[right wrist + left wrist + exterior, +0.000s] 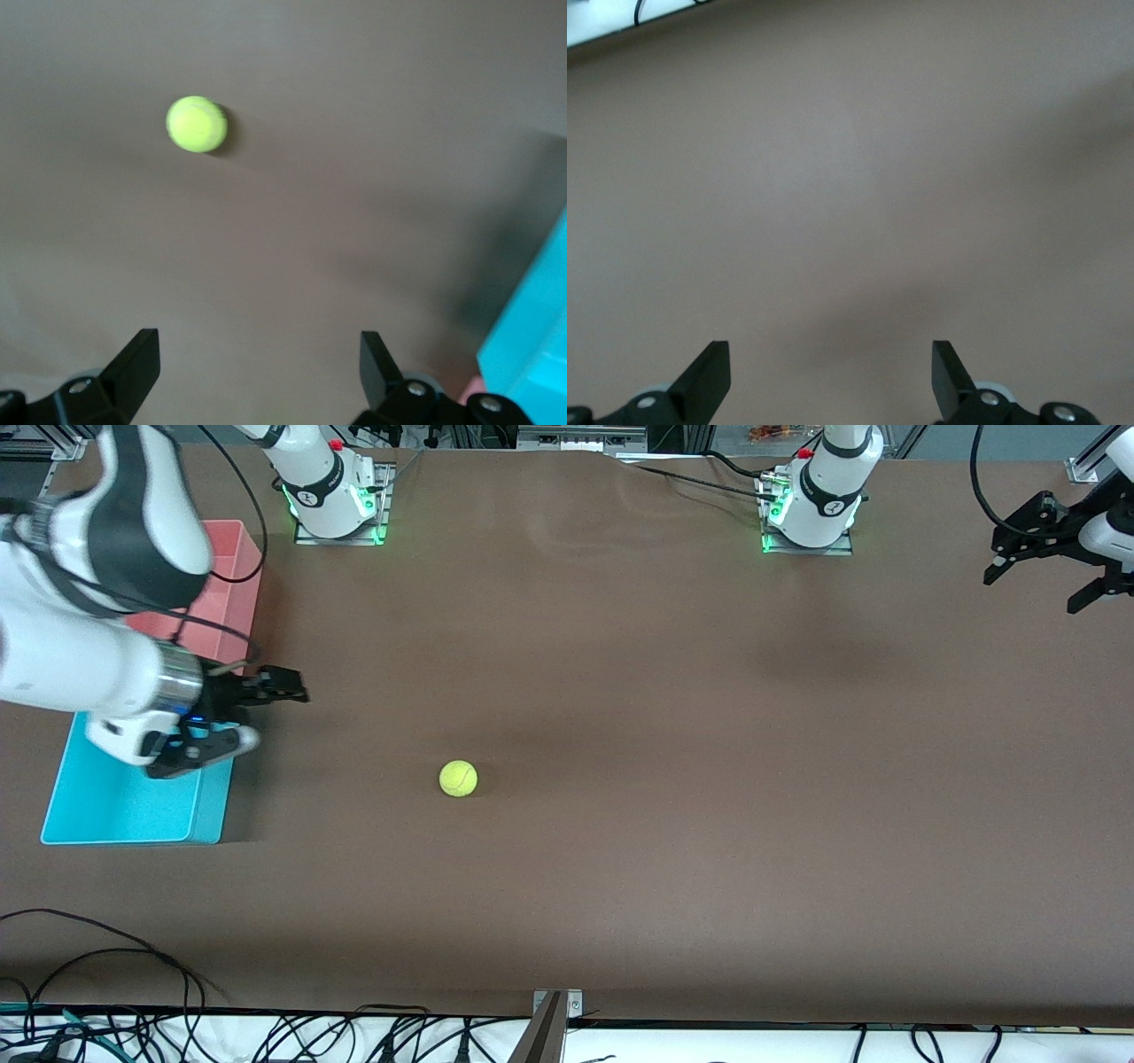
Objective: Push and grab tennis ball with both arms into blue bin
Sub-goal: 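Lower the right gripper onto the tennis ball and close it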
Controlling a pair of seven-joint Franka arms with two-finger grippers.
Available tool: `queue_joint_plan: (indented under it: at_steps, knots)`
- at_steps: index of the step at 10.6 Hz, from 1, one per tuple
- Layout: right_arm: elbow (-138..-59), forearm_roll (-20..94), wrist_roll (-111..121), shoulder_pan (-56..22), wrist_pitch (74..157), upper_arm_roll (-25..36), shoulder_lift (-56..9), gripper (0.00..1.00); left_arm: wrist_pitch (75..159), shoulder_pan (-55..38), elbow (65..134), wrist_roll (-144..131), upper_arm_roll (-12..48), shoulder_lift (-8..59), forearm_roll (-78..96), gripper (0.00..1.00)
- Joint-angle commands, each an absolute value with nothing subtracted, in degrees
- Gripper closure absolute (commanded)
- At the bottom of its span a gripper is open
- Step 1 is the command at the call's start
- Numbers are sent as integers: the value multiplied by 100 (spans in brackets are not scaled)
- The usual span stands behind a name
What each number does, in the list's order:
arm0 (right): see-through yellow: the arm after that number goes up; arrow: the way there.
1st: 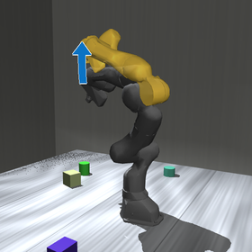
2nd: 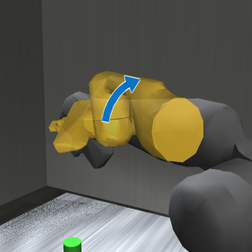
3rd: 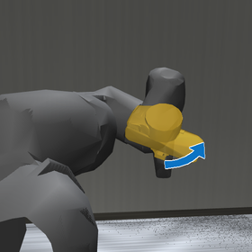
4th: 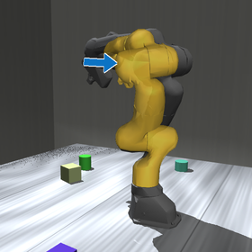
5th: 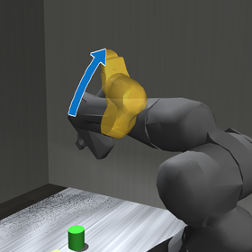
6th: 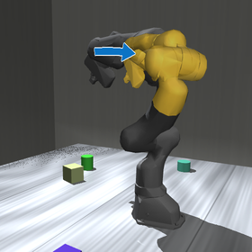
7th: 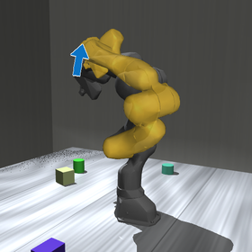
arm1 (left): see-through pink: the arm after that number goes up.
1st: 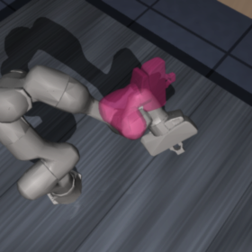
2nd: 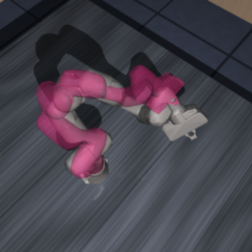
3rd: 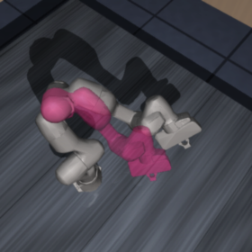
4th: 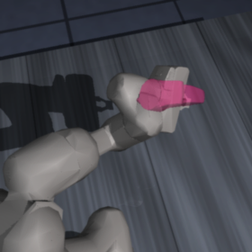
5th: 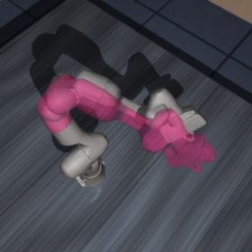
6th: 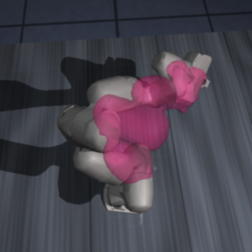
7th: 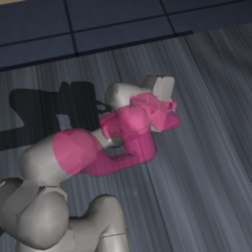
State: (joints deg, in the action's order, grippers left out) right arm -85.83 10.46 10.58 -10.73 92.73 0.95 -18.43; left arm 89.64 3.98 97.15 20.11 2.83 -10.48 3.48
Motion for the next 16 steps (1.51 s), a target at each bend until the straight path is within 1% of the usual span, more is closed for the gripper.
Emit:
queue_joint_plan:
  at_steps: [1, 2, 5, 7, 8, 9, 10, 13, 16]
  knots:
    - [-8569, 1081, 1213, -1720, 9928, 44, -2275, 0, 8333, 387, 8818, 470, 387, -441, 369, 0]
    - [-8561, 1081, 1213, -1844, 10132, 35, -2424, 0, 8280, 387, 8737, 405, 378, -326, 369, 0]
    - [-8622, 1107, 1318, -1863, 10799, -140, -2969, 0, 8262, 439, 8824, 396, 369, -281, 360, 0]
    - [-8640, 1107, 1327, -1898, 11257, -176, -3259, 0, 7921, 422, 8816, 317, 369, -220, 360, 0]
    - [-8614, 1090, 1414, -1916, 11363, -176, -3452, 0, 7893, 413, 8781, 273, 369, -211, 360, 0]
    - [-8613, 1090, 1676, -1960, 11608, -193, -3567, 0, 7893, 378, 8745, 229, 378, -202, 352, 0]
    - [-8613, 1090, 1861, -1969, 11767, -219, -3673, 0, 7893, 126, 8728, 107, 334, -106, 352, 0]
    - [-8639, 1107, 1802, -2118, 12084, -220, -3840, 0, 7893, -52, 8534, 26, 308, 0, -26, 0]
    - [-8648, 1099, 1784, -2197, 12155, -220, -3963, 0, 7884, -544, 8525, 44, -34, 9, -184, 0]
